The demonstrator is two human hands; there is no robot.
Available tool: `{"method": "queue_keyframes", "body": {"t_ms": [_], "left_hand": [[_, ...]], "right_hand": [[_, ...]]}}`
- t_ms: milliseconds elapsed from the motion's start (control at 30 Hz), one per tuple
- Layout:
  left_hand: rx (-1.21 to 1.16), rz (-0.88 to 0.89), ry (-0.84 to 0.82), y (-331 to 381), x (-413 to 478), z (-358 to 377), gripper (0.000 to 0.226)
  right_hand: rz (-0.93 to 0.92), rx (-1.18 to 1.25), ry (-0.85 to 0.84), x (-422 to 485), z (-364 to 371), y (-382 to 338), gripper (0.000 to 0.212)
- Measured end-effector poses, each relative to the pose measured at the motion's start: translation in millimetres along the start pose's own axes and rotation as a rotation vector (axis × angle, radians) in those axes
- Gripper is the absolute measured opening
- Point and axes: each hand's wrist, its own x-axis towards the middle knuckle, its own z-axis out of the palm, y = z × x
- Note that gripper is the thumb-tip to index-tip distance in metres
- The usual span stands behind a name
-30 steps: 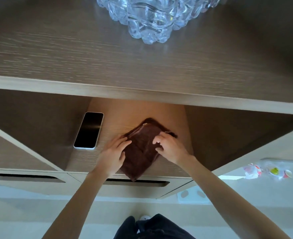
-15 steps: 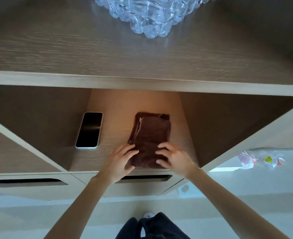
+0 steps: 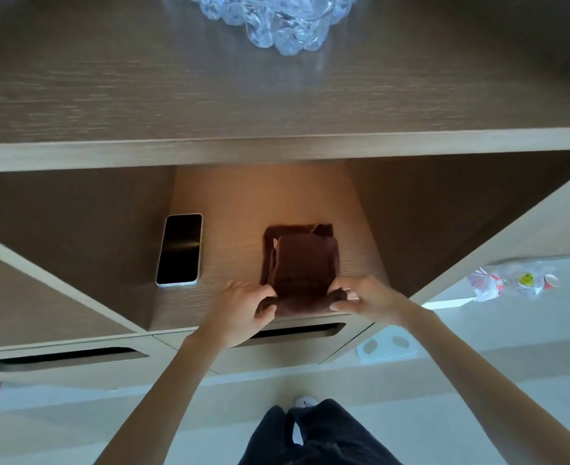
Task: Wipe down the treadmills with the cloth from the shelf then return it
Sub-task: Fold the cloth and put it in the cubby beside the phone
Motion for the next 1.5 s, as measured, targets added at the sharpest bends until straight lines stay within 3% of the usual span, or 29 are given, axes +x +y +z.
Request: {"method": "queue_keyframes", "body": {"t_ms": [100,200,267,300,367,433,600,700,800,900,1033,1100,1167,1233,1267,1333,1400,1500], "left_hand": [[-0.184,-0.177,0.001,4.6,21.8,-7.3,0.018],[-0.245,-0.376,0.202,7.8,53.2,-6.9,0.023],[-0.117,-0.304,0.245,8.1,61.4,-1.5,0.032],[-0.055,-0.193,0.186,7.4,60.4,3.1,0.037],[0.062,-0.024,0.028,5.0,50.8,13.7,0.045],[0.088,-0.016,-0.036,0.1,37.4,23.0,0.049],[0.093,-0.056,0.084,-4.9,28.0,22.7,0.056],[0.171,-0.044,0.102,-3.3,37.7,20.8,0.058],[0.222,-0.007,0.155,0.9,44.3,17.9,0.050],[0.197,-0.060,0.159,1.6,43.9,12.0,0.034],[-0.070,-0.262,-0.075,3.4,37.7,-8.2,0.035],[-0.314,-0.383,-0.125,2.7,43.1,-15.6,0.032],[-0.459,-0.487,-0.030,-0.6,58.1,-14.4,0.023],[-0.420,-0.635,0.080,-3.6,72.0,-10.6,0.027],[-0.293,-0.663,0.117,-4.7,75.3,-7.9,0.032],[-0.029,-0.515,0.142,-6.0,76.7,1.3,0.044],[0.102,-0.275,0.016,-2.7,72.2,12.8,0.053],[0.239,-0.151,-0.158,-2.1,54.9,33.4,0.057]], "right_hand": [[0.099,0.199,0.084,9.1,-17.0,2.7,0.020],[0.249,0.171,0.394,31.0,-16.5,4.2,0.025],[0.198,0.110,0.553,36.4,-6.9,2.4,0.027],[0.103,0.070,0.568,35.4,-2.1,3.0,0.029],[-0.048,-0.037,0.456,29.6,5.7,9.0,0.032],[-0.058,-0.119,0.266,23.1,10.7,17.8,0.040],[-0.080,-0.201,0.219,23.7,8.8,25.8,0.061],[-0.053,-0.216,0.077,28.5,5.1,24.5,0.070],[-0.074,-0.256,0.082,31.4,-1.7,25.0,0.058],[-0.015,-0.106,0.071,30.8,-13.5,21.1,0.048],[0.042,0.110,-0.012,26.0,-32.1,20.3,0.031],[0.098,0.249,0.008,29.8,-36.6,19.9,0.020],[0.199,0.411,0.154,42.0,-34.5,18.7,0.015],[0.317,0.416,0.386,54.6,-31.7,17.7,0.025],[0.329,0.366,0.472,57.1,-29.6,16.6,0.031],[0.216,0.182,0.501,55.7,-23.5,16.7,0.041],[0.084,-0.073,0.323,48.0,-13.2,16.7,0.048],[0.020,-0.349,0.135,36.4,5.8,21.6,0.052]]}}
